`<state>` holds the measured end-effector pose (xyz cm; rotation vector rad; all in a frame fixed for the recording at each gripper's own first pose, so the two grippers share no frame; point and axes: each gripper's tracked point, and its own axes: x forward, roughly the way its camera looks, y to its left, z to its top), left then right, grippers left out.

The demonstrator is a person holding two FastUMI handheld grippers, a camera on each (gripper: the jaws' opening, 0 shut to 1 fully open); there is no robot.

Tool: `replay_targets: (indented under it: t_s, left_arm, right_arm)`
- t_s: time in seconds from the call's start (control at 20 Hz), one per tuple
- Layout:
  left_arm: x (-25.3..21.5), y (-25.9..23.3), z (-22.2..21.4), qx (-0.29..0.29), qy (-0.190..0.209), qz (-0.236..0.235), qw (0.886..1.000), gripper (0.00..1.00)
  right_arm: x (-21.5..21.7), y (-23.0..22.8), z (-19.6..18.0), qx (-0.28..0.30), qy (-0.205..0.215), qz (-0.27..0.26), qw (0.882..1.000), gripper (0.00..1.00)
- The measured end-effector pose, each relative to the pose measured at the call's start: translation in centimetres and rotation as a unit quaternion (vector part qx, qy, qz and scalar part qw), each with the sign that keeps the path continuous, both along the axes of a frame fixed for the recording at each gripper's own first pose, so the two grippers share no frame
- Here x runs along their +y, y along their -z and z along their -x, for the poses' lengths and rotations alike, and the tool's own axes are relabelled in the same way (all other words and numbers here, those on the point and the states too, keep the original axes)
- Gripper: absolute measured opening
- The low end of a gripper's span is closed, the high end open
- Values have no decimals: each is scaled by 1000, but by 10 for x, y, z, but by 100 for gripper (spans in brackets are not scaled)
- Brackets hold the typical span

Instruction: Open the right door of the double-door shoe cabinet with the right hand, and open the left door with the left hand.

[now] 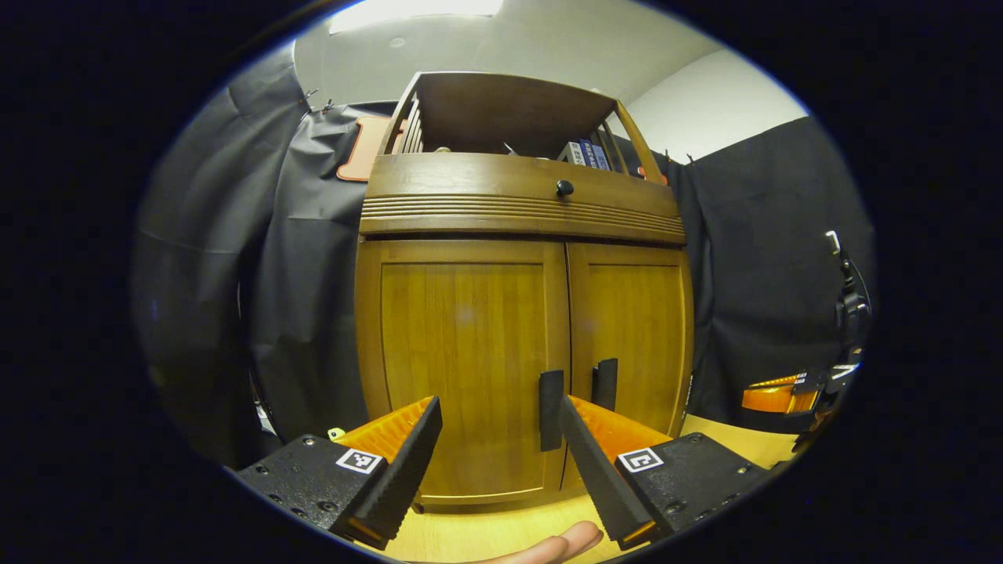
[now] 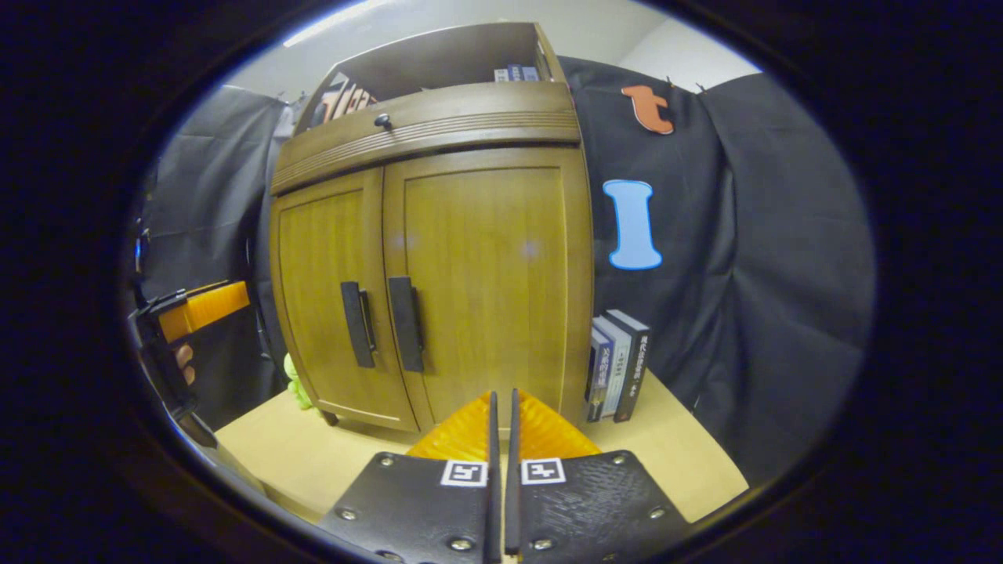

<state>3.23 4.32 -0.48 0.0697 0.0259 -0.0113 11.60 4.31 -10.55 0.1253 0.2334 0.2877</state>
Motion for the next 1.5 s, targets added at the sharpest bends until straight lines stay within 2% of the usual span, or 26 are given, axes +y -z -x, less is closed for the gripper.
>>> replay_targets:
  t_s: [0.1,0.25,0.3,0.35,0.65,0.75,0.85,1.05,1.1,1.15,1.25,1.3,1.35,1.4,1.45,1.5]
  left_arm:
    - [5,-1,0,-2,-4,-1,1000,93]
    - [13,-4,-1,-4,-8,1,1000,92]
    - [16,-4,-1,-5,-9,3,1000,92]
    - [19,-5,-2,-5,-11,6,1000,92]
    - [38,-7,-7,-3,-20,25,999,92]
    - [44,-8,-8,-2,-24,30,999,92]
    - [47,-7,-10,0,-25,36,999,92]
    - [49,-6,-11,3,-23,44,999,92]
    - [50,-7,-12,3,-24,44,999,92]
    - [50,-7,-12,2,-24,44,999,92]
    - [50,-6,-13,4,-25,43,999,92]
    - [50,-6,-13,4,-26,42,999,92]
    - [51,-4,-13,6,-27,42,999,92]
    - [51,-4,-14,6,-27,43,999,92]
    - [51,-5,-13,6,-28,43,999,96]
    - [51,-5,-12,5,-29,43,999,95]
  right_arm:
    - [11,-3,-6,-8,-6,9,1000,10]
    - [33,-5,-18,-15,-17,20,1000,34]
    - [43,-5,-25,-18,-18,18,1000,46]
    - [51,-6,-34,-21,-17,16,1000,54]
    - [103,-10,-84,-27,-12,-8,1000,57]
    - [117,-12,-97,-34,-15,-7,999,72]
    - [131,-13,-108,-43,-21,-5,999,79]
    - [158,-16,-122,-49,-31,-26,998,75]
    - [160,-15,-127,-45,-20,-34,998,75]
    - [169,-13,-133,-40,-24,-49,998,70]
    - [179,-11,-143,-44,-16,-48,998,43]
    - [176,-10,-136,-52,-15,-25,998,29]
    - [173,-9,-134,-49,-15,-14,999,25]
    - [172,-11,-130,-43,-11,-29,999,25]
    - [172,-13,-123,-34,-15,-38,999,25]
    - [170,-11,-121,-31,-26,-36,999,21]
